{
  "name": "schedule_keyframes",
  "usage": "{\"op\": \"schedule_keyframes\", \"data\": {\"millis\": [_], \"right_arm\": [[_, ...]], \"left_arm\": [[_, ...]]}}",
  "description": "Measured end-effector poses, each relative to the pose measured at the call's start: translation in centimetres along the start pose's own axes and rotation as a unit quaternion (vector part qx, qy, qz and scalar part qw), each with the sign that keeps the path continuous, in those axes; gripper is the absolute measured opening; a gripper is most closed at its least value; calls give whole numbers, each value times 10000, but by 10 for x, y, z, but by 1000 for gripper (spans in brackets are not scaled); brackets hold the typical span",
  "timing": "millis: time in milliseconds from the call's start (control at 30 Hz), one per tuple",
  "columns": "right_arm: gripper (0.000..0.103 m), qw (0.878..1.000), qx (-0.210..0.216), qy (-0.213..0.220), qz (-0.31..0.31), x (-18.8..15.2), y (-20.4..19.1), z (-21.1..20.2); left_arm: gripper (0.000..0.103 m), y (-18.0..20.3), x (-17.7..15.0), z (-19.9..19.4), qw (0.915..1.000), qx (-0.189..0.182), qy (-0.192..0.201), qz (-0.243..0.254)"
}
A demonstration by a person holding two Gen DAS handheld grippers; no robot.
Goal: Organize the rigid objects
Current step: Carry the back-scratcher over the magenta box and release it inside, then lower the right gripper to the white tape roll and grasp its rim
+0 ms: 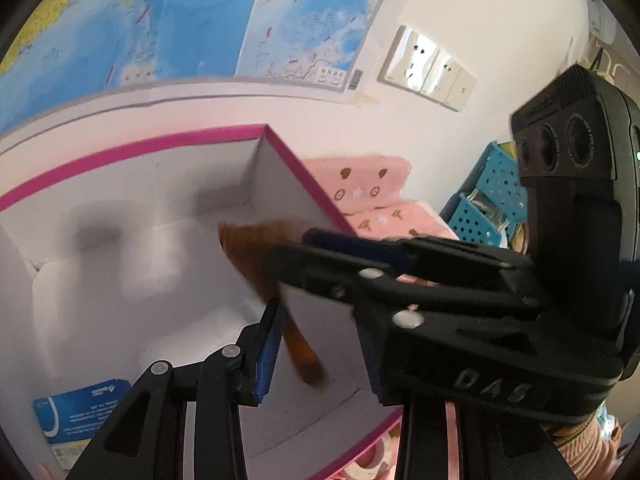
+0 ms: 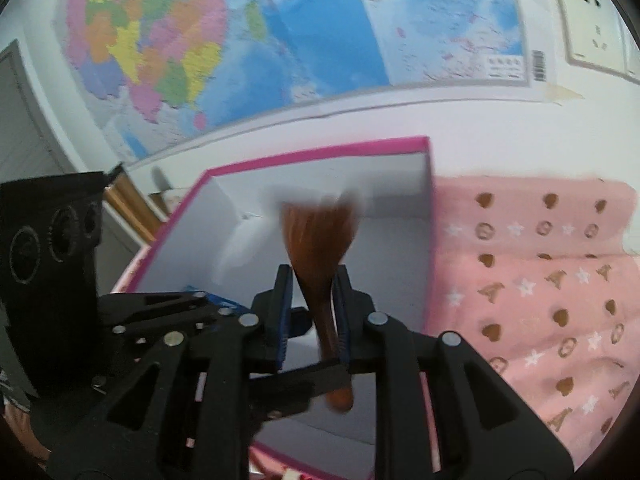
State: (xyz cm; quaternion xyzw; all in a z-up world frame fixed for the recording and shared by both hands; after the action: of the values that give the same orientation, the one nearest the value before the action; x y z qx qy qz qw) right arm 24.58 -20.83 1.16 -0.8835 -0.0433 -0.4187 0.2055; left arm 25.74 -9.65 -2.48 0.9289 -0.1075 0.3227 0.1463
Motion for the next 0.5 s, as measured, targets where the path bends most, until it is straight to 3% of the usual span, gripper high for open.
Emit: {"op": "schedule_keyframes", "data": {"millis": [100,233,500], "right_arm": [[45,9997,-205,117,63,-1,5,-9],[45,9991,-134,390,97,-6,2,-33],[49,9983,242,513,-114,-33,-22,-64]], "left_arm": [[38,-4,-4,-4,10000,82,41,5],[39,-8,-11,-15,9997,160,163,40],[41,-16,-32,-60,9977,277,606,93]]}}
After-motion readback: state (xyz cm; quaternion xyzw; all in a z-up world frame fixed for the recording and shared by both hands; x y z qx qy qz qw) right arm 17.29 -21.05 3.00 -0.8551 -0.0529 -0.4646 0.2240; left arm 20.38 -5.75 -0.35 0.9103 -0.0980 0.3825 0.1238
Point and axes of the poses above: each gripper's, at about its wrist camera, not at the fingertips, and z roughly the way its jaws point, y to its right, x to its top, the point moved 5 cm from there along z, roughly the way its jaws point, and after that the axes turned 8 degrees about x, right-handed, at the moved point
